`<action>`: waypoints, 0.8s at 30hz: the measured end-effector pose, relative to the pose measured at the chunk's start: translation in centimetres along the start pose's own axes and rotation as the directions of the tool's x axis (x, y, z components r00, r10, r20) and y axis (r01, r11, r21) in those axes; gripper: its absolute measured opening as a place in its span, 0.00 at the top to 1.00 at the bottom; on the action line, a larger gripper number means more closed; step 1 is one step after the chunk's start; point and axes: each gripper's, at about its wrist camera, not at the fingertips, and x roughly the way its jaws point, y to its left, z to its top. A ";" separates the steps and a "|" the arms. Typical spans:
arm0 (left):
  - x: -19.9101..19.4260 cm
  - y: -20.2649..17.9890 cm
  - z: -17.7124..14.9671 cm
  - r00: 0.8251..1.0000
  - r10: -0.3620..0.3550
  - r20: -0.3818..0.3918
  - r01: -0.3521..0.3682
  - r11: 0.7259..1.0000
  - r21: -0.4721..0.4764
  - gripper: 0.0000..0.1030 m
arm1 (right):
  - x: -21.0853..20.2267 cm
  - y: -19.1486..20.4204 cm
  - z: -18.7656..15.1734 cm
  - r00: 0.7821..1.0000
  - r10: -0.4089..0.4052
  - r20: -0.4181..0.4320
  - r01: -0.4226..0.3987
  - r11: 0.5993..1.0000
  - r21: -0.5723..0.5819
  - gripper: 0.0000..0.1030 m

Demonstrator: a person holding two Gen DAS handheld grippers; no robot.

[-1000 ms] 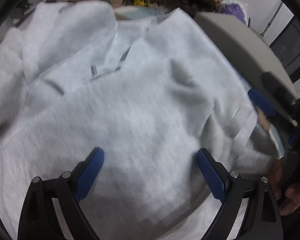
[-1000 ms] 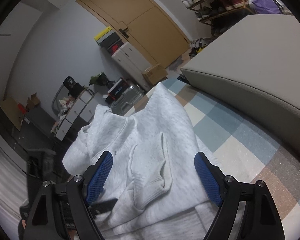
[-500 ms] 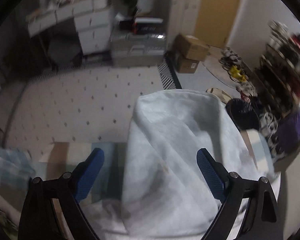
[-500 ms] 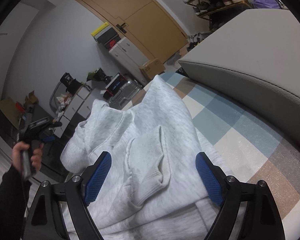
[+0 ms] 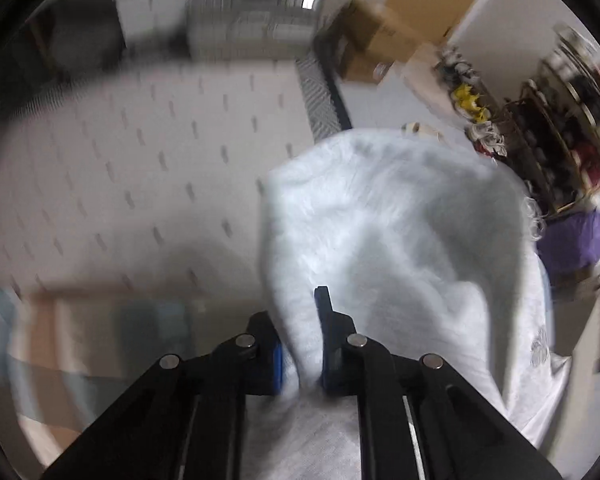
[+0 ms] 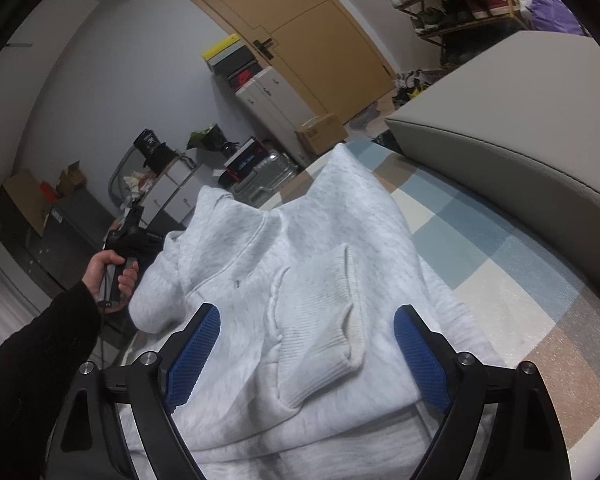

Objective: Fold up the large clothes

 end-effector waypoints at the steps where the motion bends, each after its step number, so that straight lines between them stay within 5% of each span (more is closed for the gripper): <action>1: -2.4 -1.2 -0.4 0.998 0.009 0.066 -0.012 0.998 0.058 0.93 | 0.0 0.3 -0.1 1.000 0.025 -0.004 -0.025 1.000 -0.016 0.12; 3: -6.9 -3.7 -1.7 0.975 0.013 0.220 -0.057 0.979 0.195 0.93 | -0.1 1.1 -0.3 0.999 0.044 -0.001 -0.044 0.998 -0.052 0.14; 5: -12.0 -7.0 -4.2 0.934 0.012 0.356 -0.134 0.937 0.321 0.93 | -0.3 2.0 -0.5 0.998 0.062 0.009 -0.061 0.993 -0.098 0.16; 9: -19.5 -10.5 -10.4 0.897 -0.128 0.424 -0.104 0.870 0.482 0.93 | -0.9 4.4 -0.8 0.994 0.110 -0.008 -0.110 0.980 -0.168 0.21; 12: -21.6 -11.2 -15.5 0.865 -0.194 0.463 -0.113 0.823 0.556 0.93 | -2.9 7.8 1.2 0.990 0.141 -0.009 -0.138 0.959 -0.247 0.21; 15: -21.4 -10.5 -19.0 0.857 -0.248 0.451 -0.070 0.813 0.578 0.93 | -3.7 11.3 5.0 0.995 0.095 0.021 -0.082 0.935 -0.345 0.06; 18: -20.5 -9.3 -20.4 0.853 -0.272 0.445 -0.039 0.817 0.575 0.93 | -1.4 14.1 8.8 0.999 0.033 0.044 -0.010 0.898 -0.441 0.04; 21: -20.5 -8.2 -20.2 0.849 -0.291 0.442 0.010 0.844 0.537 0.93 | 3.6 16.1 12.1 0.995 -0.053 0.086 0.090 0.855 -0.511 0.03; 24: -21.0 -7.5 -20.0 0.847 -0.321 0.423 0.073 0.860 0.506 0.93 | 9.6 17.2 15.1 0.992 -0.130 0.000 0.110 0.841 -0.530 0.05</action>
